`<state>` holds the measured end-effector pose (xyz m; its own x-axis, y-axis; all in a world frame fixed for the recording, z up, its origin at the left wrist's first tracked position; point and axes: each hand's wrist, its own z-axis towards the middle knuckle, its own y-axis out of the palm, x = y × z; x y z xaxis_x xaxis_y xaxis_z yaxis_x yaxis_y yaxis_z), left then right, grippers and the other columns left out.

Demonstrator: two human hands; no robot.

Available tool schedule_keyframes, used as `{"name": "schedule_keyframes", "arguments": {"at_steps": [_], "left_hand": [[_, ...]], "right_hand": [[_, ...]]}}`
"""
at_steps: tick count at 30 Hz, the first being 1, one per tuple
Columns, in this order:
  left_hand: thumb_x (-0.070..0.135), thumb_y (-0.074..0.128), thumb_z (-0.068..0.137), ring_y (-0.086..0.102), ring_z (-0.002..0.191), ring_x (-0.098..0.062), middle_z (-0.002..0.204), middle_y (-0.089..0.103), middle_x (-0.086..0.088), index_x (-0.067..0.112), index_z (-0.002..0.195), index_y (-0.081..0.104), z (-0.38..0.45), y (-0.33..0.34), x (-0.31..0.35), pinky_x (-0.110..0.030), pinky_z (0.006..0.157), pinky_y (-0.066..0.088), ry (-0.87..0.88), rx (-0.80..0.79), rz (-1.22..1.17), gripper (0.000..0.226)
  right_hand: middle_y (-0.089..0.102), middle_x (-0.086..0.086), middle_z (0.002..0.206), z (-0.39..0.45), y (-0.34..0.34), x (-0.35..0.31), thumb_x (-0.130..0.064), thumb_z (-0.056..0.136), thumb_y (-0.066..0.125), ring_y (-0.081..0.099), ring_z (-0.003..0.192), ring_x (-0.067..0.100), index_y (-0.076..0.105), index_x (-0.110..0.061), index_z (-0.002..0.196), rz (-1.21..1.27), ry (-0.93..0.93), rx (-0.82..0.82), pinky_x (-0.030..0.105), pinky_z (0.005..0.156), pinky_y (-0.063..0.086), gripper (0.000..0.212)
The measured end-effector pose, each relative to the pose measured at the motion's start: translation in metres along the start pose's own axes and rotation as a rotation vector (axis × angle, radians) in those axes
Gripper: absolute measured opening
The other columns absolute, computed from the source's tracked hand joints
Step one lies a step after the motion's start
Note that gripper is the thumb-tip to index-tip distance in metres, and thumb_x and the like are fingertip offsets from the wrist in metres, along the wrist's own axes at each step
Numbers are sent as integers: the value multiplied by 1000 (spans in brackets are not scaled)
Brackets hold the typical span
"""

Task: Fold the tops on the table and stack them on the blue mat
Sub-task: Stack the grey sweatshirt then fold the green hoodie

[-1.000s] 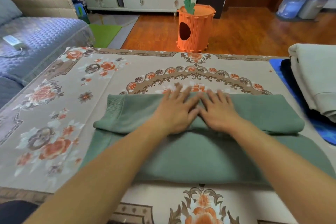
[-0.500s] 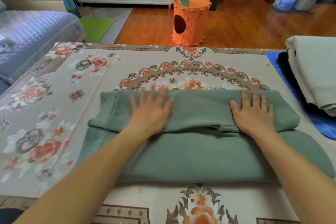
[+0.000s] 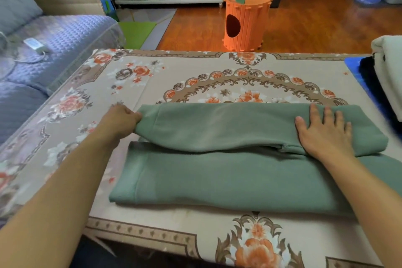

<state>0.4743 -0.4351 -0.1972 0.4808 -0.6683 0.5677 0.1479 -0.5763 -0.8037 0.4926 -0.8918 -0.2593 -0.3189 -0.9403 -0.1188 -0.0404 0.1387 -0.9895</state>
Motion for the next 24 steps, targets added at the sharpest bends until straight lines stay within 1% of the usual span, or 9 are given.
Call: {"name": "schedule_keyframes", "arguments": {"at_steps": [2, 4, 6, 9, 11, 15, 18, 21, 24], "left_hand": [[23, 59, 96, 52, 67, -29, 77, 56, -16, 6, 79, 55, -6, 5, -11, -35, 62, 42, 26, 20, 98, 25], [31, 52, 99, 60, 84, -37, 87, 59, -16, 8, 89, 50, -17, 23, -26, -46, 78, 50, 15, 3, 255, 25], [33, 39, 104, 58, 96, -40, 97, 56, -15, 12, 98, 43, -29, 43, -41, -52, 87, 46, 63, 28, 377, 23], [21, 33, 104, 54, 101, -42, 106, 50, -17, 10, 104, 41, -35, 56, -54, -54, 83, 41, 196, 151, 447, 14], [18, 33, 103, 54, 101, -44, 109, 49, -19, 7, 110, 44, -34, 55, -55, -52, 75, 40, 218, 155, 540, 17], [34, 33, 106, 57, 109, -46, 123, 52, -21, 3, 125, 46, -31, 43, -40, -50, 80, 42, 75, 41, 532, 38], [50, 41, 103, 61, 103, -43, 125, 59, -26, -2, 124, 52, -20, 30, -29, -48, 92, 51, -97, -102, 339, 57], [57, 47, 101, 63, 86, -34, 108, 63, -20, 0, 102, 57, -18, 21, -20, -46, 82, 59, -97, -264, 305, 58], [58, 46, 101, 57, 91, -31, 119, 61, -20, 2, 110, 58, -20, 14, -10, -35, 80, 50, -64, -346, 439, 58]], "right_hand": [[5, 7, 168, -1, 0, -1, -67, 97, 11, 1, 154, 31, 5, -30, 160, 1, -5, 2, 53, 124, 1, 73], [4, 8, 168, -1, -2, -2, -66, 97, 11, 0, 154, 32, 4, -30, 160, -7, -13, -13, 53, 123, 1, 73], [2, 9, 168, -1, -6, -2, -64, 99, 13, -1, 154, 34, 4, -28, 160, -39, -3, -45, 55, 123, 0, 72], [-2, 9, 168, -1, -24, -23, -58, 102, 23, -6, 153, 36, 6, -26, 161, -75, -61, -43, 56, 123, -1, 69], [-5, 4, 169, -10, -38, -57, -59, 102, 23, -9, 154, 33, 6, -30, 161, -19, -253, 19, 52, 123, -5, 68], [-11, -2, 168, -51, -13, -97, -69, 93, 2, -15, 154, 27, 0, -34, 159, -83, -571, -64, 52, 124, -6, 76], [-10, -1, 168, -65, 20, -83, -69, 89, -7, -11, 154, 28, -2, -34, 160, -198, -553, -73, 51, 124, -3, 79], [-10, -2, 168, -62, 21, -82, -69, 89, -6, -11, 154, 27, -3, -35, 160, -188, -551, -66, 50, 124, -3, 79], [-8, -2, 168, -62, 22, -84, -69, 90, -4, -10, 154, 27, -2, -35, 160, -175, -556, -37, 49, 124, -3, 77]]}}
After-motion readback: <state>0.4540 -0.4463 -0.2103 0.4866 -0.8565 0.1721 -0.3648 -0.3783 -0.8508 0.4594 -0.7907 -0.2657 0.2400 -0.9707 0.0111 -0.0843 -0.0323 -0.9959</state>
